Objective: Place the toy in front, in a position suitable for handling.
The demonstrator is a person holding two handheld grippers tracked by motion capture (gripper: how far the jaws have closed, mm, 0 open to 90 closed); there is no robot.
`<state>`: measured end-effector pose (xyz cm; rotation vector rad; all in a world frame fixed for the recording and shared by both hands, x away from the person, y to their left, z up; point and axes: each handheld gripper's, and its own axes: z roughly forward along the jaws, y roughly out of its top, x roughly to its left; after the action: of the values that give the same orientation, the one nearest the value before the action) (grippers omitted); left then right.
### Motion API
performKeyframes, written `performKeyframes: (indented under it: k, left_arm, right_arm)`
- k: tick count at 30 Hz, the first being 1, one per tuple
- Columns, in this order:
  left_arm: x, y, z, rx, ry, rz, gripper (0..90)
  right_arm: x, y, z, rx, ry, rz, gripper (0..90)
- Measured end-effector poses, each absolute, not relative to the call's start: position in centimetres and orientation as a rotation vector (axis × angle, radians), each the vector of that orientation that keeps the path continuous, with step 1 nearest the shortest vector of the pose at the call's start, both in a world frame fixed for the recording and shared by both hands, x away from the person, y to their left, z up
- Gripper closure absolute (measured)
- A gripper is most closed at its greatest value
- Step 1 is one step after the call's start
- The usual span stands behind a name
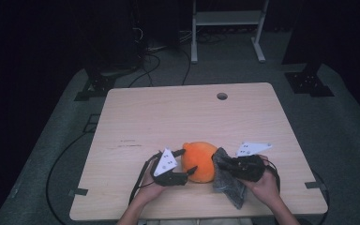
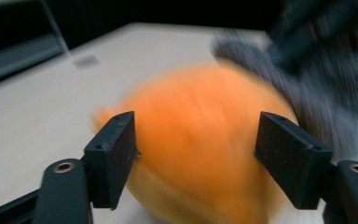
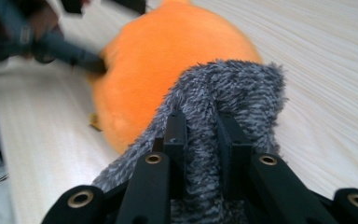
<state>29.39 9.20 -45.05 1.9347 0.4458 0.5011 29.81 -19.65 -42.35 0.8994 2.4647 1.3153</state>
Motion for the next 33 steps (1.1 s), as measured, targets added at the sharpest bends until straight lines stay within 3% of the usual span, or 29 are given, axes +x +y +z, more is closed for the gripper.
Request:
performKeyframes:
  k: [9, 12, 16, 24, 27, 33]
  left_arm:
    - [29.8, 8.9, -45.2, 1.952, 0.565, 0.516, 33.1]
    - [29.8, 8.7, -45.2, 1.945, 0.56, 0.522, 33.0]
    - [29.8, 9.0, -45.3, 1.949, 0.548, 0.516, 33.0]
    - [30.1, 9.2, -45.5, 1.938, 0.61, 0.516, 33.6]
    - [30.2, 9.3, -45.6, 1.924, 0.625, 0.504, 33.4]
    - [29.9, 9.1, -45.5, 1.923, 0.617, 0.505, 33.0]
  right_arm:
    - [30.3, -20.8, -42.5, 0.954, 2.449, 1.267, 76.3]
    - [28.9, -19.4, -41.1, 0.845, 2.432, 1.434, 76.0]
    - [28.7, -17.4, -42.0, 0.768, 2.493, 1.298, 75.7]
    - [29.4, -19.6, -42.6, 0.871, 2.45, 1.231, 76.0]
    - [28.8, -18.9, -41.9, 0.842, 2.454, 1.373, 75.7]
    - [29.4, -18.2, -42.6, 0.847, 2.498, 1.312, 75.7]
